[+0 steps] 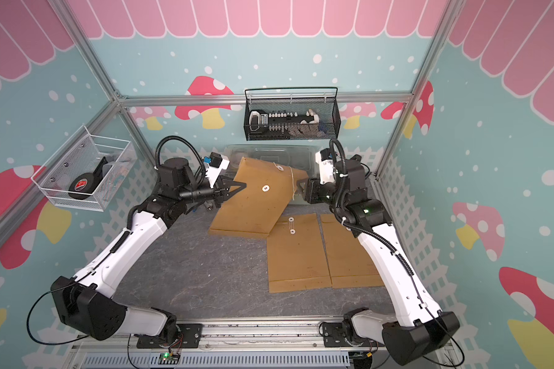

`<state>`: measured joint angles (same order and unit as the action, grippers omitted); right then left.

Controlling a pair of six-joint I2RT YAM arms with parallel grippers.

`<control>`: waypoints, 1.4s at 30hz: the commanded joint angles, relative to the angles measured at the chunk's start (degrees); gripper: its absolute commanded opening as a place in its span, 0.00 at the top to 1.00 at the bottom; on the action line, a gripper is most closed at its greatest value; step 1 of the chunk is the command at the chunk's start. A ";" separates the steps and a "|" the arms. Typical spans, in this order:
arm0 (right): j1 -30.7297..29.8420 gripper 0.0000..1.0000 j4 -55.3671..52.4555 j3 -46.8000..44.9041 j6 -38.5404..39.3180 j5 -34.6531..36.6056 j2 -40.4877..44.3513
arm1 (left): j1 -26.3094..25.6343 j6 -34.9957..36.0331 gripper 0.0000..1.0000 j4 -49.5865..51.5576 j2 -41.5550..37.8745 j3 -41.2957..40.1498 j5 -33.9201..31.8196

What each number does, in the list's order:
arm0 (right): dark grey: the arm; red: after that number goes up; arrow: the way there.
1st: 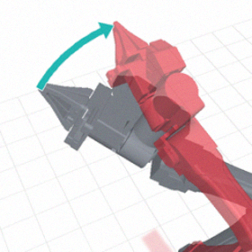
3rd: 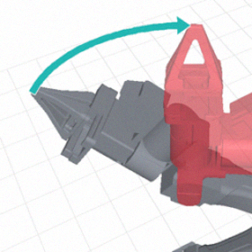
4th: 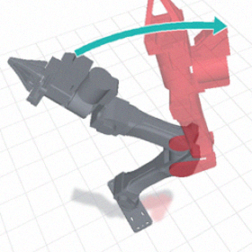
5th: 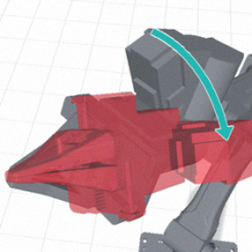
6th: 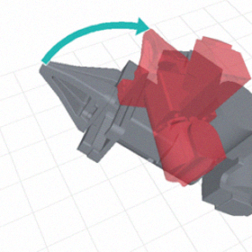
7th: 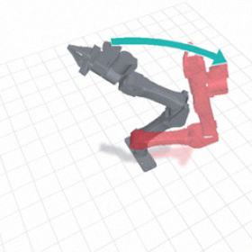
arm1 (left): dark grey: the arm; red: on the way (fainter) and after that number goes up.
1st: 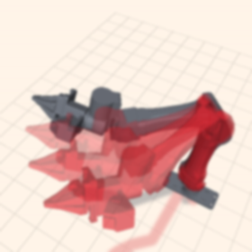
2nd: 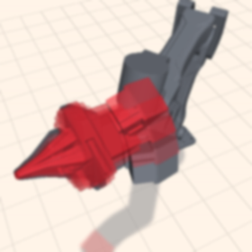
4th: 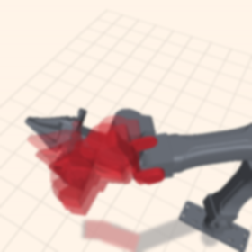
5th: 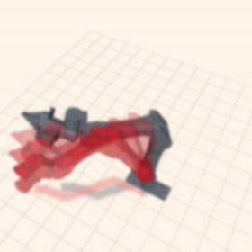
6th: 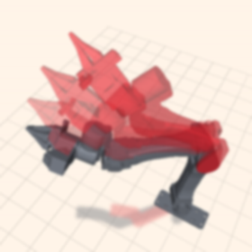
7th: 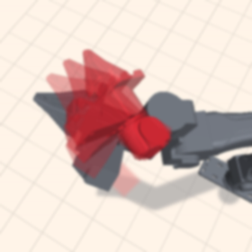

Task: Close the mouth of the file bag
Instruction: Adjust the file bag.

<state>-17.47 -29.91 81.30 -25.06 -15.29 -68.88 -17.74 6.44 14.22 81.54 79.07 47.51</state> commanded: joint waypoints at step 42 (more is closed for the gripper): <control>-3.31 1.00 0.34 14.22 9.57 7.60 -5.37 | -0.10 10.74 1.00 8.89 -3.88 0.57 -13.36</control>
<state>-20.75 -28.40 94.35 -15.86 -3.84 -75.59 -18.04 14.17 20.80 77.36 79.11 38.50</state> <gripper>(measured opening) 0.047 0.048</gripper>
